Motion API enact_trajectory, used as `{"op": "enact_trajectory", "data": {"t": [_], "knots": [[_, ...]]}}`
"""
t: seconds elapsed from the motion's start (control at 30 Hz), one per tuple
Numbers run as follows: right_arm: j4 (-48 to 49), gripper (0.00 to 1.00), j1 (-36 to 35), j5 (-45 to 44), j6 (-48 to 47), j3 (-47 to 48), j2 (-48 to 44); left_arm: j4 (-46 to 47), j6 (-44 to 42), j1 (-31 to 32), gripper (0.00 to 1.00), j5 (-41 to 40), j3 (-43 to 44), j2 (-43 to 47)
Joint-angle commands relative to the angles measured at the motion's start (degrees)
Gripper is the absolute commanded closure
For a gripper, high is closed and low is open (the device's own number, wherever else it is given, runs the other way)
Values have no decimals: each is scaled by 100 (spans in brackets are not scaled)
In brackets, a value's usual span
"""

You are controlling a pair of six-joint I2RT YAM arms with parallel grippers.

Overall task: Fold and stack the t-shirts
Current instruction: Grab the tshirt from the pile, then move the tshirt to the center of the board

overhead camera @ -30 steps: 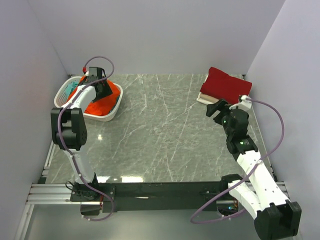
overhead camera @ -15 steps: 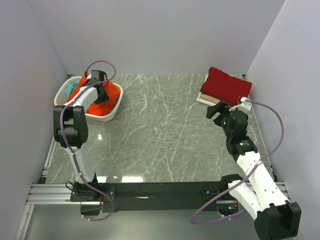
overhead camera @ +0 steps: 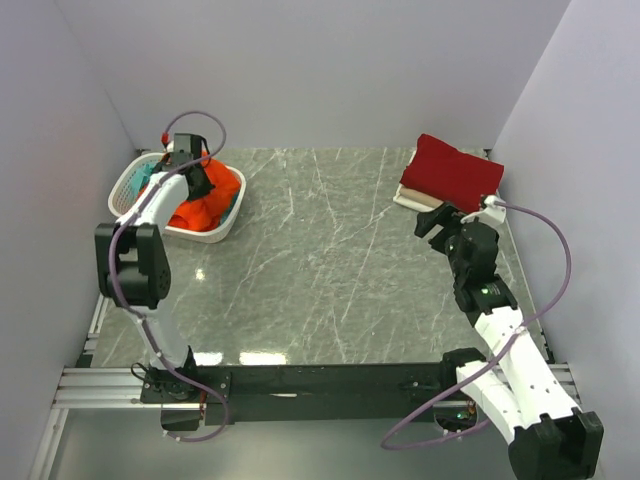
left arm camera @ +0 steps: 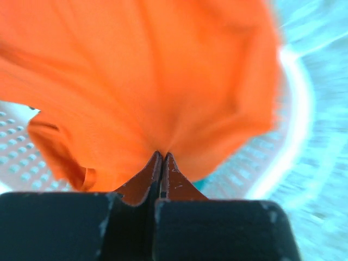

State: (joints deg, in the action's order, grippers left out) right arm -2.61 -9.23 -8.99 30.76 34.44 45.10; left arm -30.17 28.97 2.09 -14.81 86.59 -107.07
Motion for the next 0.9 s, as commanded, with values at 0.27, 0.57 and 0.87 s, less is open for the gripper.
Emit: {"op": "enact_trajectory", "data": {"t": [0.27, 0.57, 0.87], "knots": [[-46, 13, -34, 55, -501, 1125, 842, 407, 715, -6, 100, 619, 578, 2294], [121, 14, -34, 257, -167, 1197, 930, 767, 478, 46, 100, 2077, 1720, 2814], [-64, 15, -26, 144, -185, 1162, 781, 864, 837, 581, 100, 3748, 3118, 2577]]}}
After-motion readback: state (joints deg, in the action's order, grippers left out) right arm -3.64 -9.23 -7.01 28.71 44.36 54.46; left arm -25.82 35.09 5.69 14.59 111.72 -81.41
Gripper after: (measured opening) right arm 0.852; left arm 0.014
